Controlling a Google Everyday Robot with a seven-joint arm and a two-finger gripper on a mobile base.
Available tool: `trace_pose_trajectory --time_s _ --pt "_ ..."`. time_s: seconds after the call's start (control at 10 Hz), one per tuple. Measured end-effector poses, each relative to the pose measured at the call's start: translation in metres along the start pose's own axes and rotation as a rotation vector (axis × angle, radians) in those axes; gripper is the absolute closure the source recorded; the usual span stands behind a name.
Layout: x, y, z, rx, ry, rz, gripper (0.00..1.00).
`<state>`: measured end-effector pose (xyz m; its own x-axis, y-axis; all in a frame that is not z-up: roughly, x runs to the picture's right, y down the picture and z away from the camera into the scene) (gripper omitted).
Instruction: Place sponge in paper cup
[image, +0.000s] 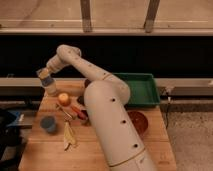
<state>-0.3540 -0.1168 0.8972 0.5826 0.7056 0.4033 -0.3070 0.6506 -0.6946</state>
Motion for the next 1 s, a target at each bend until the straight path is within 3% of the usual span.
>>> trace_pose_trajectory --time_s 1.0 --pt "-0.0001 -0.0005 -0.0011 0.000 0.001 0.003 0.96"
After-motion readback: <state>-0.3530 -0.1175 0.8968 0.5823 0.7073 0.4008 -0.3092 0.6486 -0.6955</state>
